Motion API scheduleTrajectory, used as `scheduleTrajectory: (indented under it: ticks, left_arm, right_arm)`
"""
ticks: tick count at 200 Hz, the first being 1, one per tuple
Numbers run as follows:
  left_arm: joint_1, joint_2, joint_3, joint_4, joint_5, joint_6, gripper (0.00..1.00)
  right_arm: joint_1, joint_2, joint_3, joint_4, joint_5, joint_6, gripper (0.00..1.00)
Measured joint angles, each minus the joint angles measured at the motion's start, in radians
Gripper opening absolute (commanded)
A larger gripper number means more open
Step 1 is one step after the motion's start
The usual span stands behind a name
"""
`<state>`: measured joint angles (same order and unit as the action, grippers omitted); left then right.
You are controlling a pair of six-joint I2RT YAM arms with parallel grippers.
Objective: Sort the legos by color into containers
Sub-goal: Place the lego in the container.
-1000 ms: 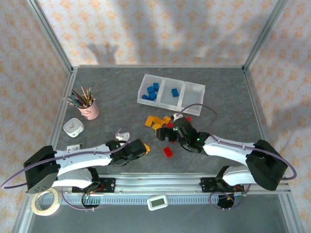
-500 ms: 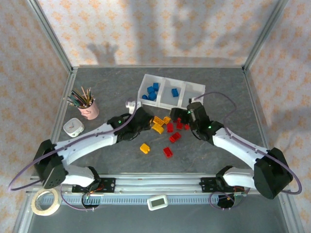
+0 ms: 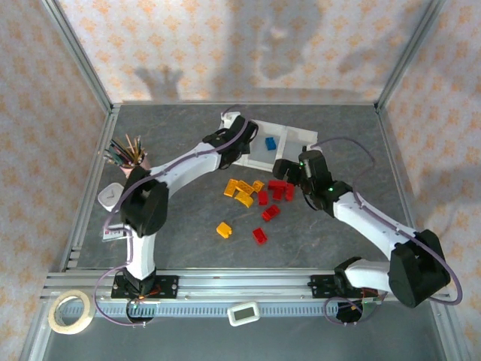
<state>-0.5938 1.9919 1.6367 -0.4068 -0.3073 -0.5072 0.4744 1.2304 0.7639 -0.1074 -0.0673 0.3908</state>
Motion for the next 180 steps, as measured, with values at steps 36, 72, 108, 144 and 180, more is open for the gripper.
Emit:
scheduleTrajectory:
  ticks: [36, 72, 108, 144, 180]
  left_arm:
    - [0.063, 0.143, 0.074, 0.009, 0.014, 0.013, 0.11]
    - [0.094, 0.175, 0.1, 0.014, 0.023, 0.031, 0.21]
    - [0.095, 0.19, 0.136, 0.027, 0.041, 0.038, 0.47]
    - [0.097, 0.19, 0.136, 0.031, 0.057, 0.057, 0.55]
    - [0.099, 0.182, 0.129, 0.033, 0.065, 0.064, 0.55]
  right_arm:
    - [0.0, 0.009, 0.007, -0.009, -0.011, -0.014, 1.0]
    - [0.0, 0.009, 0.011, -0.013, -0.011, -0.023, 1.0]
    - [0.0, 0.015, 0.024, -0.022, -0.011, -0.032, 1.0]
    - [0.0, 0.042, 0.061, -0.032, -0.009, -0.048, 1.0]
    - [0.0, 0.094, 0.116, -0.037, -0.006, -0.06, 1.0]
